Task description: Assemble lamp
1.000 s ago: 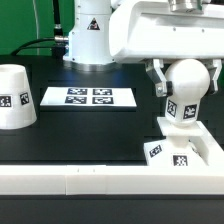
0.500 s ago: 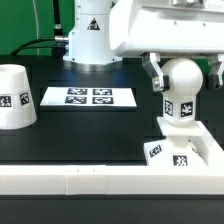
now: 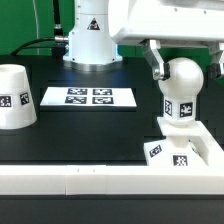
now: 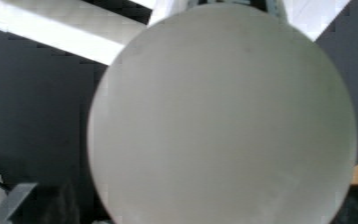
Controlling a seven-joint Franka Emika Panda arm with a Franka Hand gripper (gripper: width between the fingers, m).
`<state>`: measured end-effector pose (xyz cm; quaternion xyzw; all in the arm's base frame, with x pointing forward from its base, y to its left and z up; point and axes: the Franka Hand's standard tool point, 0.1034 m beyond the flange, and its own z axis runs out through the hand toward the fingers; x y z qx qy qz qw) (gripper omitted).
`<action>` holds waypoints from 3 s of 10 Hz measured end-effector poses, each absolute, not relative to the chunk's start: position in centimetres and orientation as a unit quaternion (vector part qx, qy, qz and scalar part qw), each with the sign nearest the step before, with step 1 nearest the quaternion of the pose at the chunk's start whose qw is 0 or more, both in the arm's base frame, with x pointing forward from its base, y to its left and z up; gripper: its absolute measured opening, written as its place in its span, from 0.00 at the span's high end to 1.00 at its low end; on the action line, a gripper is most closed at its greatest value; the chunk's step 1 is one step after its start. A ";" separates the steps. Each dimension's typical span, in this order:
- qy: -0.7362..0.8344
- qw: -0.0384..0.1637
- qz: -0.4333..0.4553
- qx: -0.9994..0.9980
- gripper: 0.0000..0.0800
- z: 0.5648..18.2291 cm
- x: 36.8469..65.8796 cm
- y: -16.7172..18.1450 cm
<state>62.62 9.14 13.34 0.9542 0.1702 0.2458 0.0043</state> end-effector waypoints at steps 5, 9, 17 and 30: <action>0.177 -0.002 0.133 0.975 0.13 12.2 61.8 9.3; 0.179 -0.008 0.037 0.983 0.13 12.1 61.3 9.3; 0.176 -0.008 0.037 0.984 0.28 12.0 61.3 8.8; -0.273 -0.045 0.020 0.961 0.28 11.8 61.3 8.5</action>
Offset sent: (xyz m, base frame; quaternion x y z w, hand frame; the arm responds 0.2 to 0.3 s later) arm 0.0013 -0.0050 -0.0079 0.0062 -0.1327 -0.0109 0.9911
